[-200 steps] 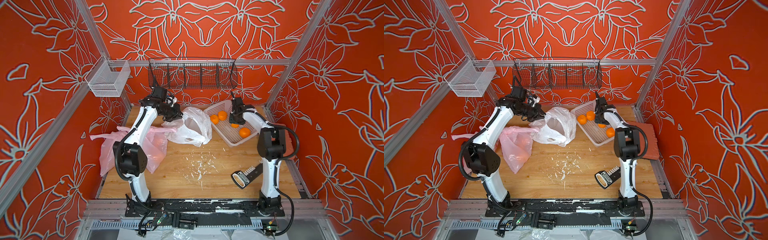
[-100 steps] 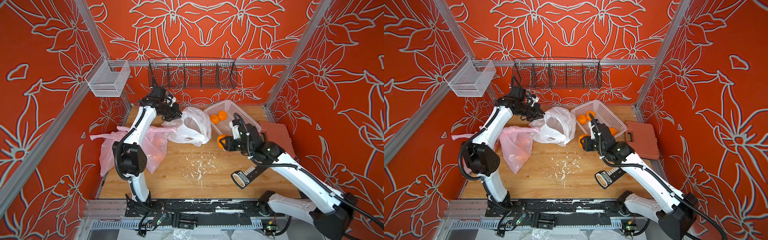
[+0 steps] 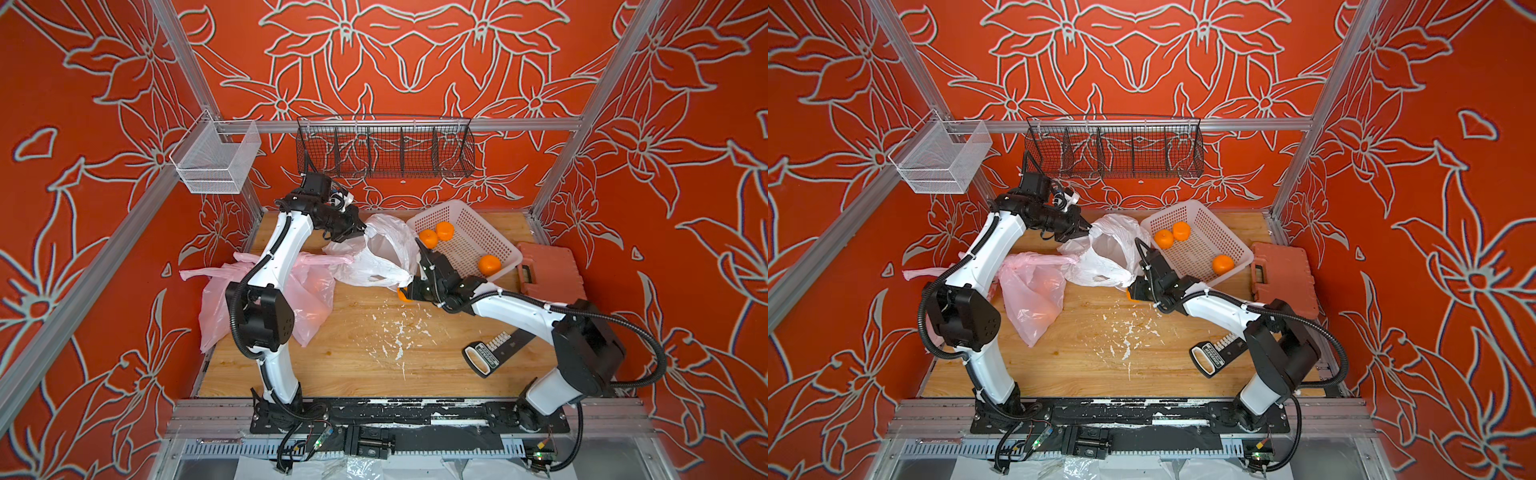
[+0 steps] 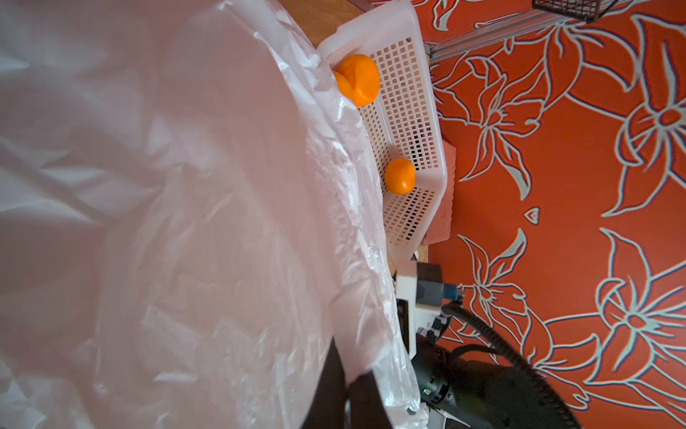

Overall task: Place the oranges into plastic bags & tie knots
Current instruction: Adjust the plastic bag at the center of the board.

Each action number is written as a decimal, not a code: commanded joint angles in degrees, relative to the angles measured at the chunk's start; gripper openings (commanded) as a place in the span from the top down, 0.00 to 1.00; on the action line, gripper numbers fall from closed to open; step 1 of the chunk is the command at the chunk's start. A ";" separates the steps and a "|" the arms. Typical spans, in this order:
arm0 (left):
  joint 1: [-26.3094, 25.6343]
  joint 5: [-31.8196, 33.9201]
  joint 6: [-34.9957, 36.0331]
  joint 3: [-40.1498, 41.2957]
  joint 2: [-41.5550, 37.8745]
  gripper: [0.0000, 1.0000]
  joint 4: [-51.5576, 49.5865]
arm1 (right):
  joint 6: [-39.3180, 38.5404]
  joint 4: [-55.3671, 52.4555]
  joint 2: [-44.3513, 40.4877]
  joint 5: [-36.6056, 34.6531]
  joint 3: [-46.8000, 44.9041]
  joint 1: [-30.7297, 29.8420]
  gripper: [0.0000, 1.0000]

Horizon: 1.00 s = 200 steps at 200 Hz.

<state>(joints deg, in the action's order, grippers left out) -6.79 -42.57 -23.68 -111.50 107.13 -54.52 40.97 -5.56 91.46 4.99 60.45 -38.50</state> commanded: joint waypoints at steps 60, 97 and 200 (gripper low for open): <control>-14.82 3.45 -4.22 -17.70 0.64 1.00 -9.73 | -11.51 -4.66 -10.10 5.59 12.13 15.54 0.71; -18.40 3.28 -8.32 -15.53 -2.65 1.00 -7.44 | -19.14 -15.76 -12.04 12.35 20.45 16.53 0.71; -6.71 -0.24 -9.56 22.02 -21.75 1.00 8.20 | -17.08 -26.76 -7.94 19.16 26.18 7.33 0.72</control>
<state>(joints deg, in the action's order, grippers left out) -16.73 -41.28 -35.40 -91.05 86.63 -48.47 21.96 -32.77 81.28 24.29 87.37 -28.23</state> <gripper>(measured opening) 0.047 0.504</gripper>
